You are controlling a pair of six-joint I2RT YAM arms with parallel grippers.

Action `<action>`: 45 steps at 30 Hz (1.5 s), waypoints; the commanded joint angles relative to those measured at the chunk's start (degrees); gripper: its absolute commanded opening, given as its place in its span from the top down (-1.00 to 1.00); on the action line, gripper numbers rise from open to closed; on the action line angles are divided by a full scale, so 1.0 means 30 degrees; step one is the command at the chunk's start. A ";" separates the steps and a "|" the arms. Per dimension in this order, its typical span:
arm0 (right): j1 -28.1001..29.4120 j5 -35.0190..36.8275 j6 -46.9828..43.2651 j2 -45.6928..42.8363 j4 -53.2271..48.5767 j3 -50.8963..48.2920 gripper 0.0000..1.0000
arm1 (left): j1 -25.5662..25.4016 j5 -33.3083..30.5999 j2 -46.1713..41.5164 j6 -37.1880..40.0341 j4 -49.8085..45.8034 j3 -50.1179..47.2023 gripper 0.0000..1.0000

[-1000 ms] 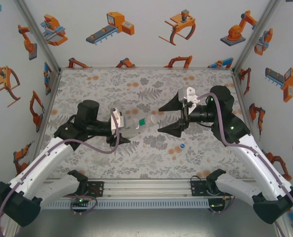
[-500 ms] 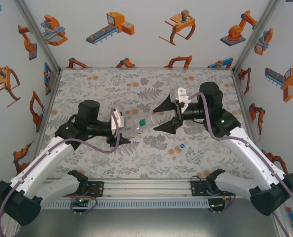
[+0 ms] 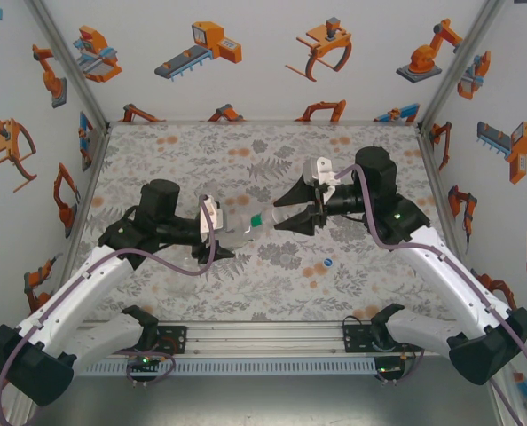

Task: Screw on the bottle caps

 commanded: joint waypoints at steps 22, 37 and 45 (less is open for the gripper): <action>0.0215 0.5444 1.3446 -0.0712 0.3789 -0.2137 1.00 | -0.0063 -0.2129 -0.0253 -0.0171 0.0509 0.0393 1.00; 0.0732 1.0109 2.5286 0.0282 -0.3030 -0.0599 1.00 | -0.0033 -0.4371 -0.0190 -0.0940 0.1319 0.0157 1.00; 0.0759 1.0176 2.6105 0.0864 -0.3544 -0.0160 1.00 | -0.0017 -0.4275 -0.0186 -0.0971 0.1319 0.0188 1.00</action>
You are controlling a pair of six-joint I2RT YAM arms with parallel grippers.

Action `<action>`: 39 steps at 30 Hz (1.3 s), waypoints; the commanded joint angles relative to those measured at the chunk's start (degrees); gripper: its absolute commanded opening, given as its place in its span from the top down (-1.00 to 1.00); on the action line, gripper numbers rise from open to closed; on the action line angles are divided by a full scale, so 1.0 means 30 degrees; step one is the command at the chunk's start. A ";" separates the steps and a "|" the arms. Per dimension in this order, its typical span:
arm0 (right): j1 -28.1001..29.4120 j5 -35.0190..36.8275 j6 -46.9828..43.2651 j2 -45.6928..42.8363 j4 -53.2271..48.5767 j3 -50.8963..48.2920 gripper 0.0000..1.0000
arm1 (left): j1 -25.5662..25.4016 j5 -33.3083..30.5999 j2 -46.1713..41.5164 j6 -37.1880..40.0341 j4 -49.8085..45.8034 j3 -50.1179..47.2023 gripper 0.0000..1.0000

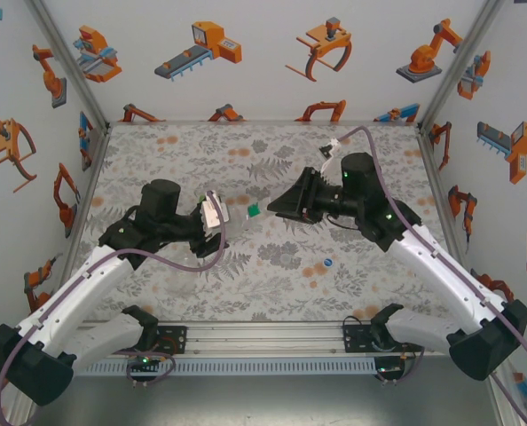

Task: Screw on the bottle caps

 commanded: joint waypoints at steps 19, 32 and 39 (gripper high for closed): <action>0.2743 0.3556 -0.0753 0.1672 0.4534 -0.0527 -0.26 | 0.0047 0.1002 0.0134 -0.0433 0.0831 0.0427 1.00; 0.3449 0.3764 -0.0551 0.2402 0.4890 -0.0505 0.02 | 0.0054 0.0615 0.0387 -0.0680 0.0759 0.0562 1.00; 0.3498 0.4108 -0.0834 0.2397 0.4718 -0.0523 0.23 | 0.0067 0.0620 0.0469 -0.0650 0.0664 0.0621 0.63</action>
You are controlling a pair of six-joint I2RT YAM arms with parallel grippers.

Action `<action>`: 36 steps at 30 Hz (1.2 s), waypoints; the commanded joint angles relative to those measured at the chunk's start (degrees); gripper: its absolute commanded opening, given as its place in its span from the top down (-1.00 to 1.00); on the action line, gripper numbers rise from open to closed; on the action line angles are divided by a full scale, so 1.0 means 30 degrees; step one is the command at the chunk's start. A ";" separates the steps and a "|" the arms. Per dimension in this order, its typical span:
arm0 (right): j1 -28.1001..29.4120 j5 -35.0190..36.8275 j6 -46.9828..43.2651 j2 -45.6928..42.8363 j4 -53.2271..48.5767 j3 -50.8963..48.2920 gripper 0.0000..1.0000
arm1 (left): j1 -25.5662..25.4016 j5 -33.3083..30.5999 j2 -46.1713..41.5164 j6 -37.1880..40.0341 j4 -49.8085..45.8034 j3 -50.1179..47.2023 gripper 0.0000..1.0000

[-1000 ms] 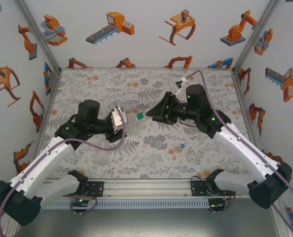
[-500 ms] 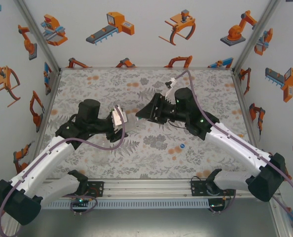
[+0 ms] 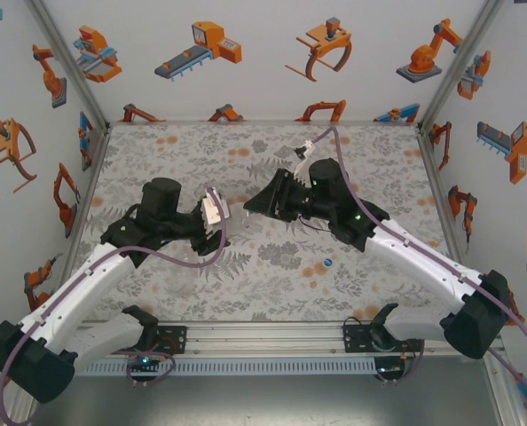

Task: Screw on the bottle caps

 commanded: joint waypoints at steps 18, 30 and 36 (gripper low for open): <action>-0.0605 0.1746 -0.3522 0.0725 -0.3180 0.1013 0.36 | 0.1910 0.0771 0.0248 -0.3797 0.2813 0.0214 -0.94; -0.4061 0.1882 -0.6779 0.1721 -0.6188 0.2189 0.36 | 0.1845 -0.1069 0.1374 -0.9814 0.5372 0.0195 -0.94; -0.5950 0.3287 -0.9778 0.3022 -0.8695 0.4159 0.36 | 0.1890 -0.3128 0.2444 -1.2797 0.2584 0.2606 -0.94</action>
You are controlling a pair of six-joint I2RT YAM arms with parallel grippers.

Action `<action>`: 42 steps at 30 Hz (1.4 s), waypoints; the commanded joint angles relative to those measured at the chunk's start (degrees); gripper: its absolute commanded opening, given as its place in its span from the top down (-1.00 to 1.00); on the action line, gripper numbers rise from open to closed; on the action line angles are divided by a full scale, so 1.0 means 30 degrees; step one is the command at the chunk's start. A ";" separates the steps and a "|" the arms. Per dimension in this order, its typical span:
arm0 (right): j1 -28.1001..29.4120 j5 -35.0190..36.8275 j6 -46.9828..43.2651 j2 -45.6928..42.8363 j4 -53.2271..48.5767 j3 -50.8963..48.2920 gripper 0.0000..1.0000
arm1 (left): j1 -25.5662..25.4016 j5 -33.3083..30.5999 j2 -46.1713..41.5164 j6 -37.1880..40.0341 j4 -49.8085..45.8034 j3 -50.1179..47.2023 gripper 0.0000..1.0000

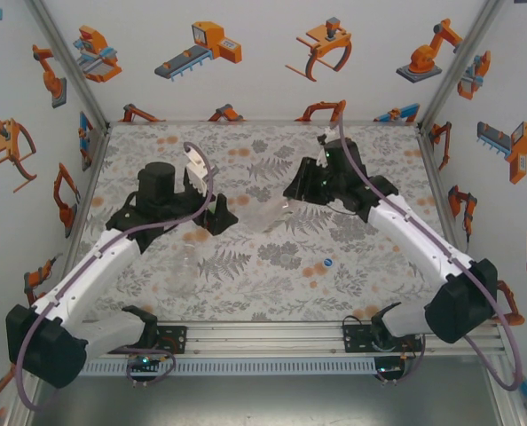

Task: Screw on the bottle caps

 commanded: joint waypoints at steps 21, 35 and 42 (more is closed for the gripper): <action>-0.5028 0.6120 -0.9006 0.8250 -0.5234 0.9997 0.36 | 0.0266 -0.2595 0.1649 -0.2623 -0.3751 0.2640 -0.94; -0.5636 0.6306 -0.9148 0.9921 -0.2955 0.9183 0.28 | 0.0369 -0.4073 0.3367 -0.3585 -0.4586 0.3663 -0.94; -0.5636 0.6456 -0.8981 0.9647 -0.2869 0.8654 0.01 | 0.0389 -0.5575 0.3288 -0.3975 -0.4264 0.3374 -0.94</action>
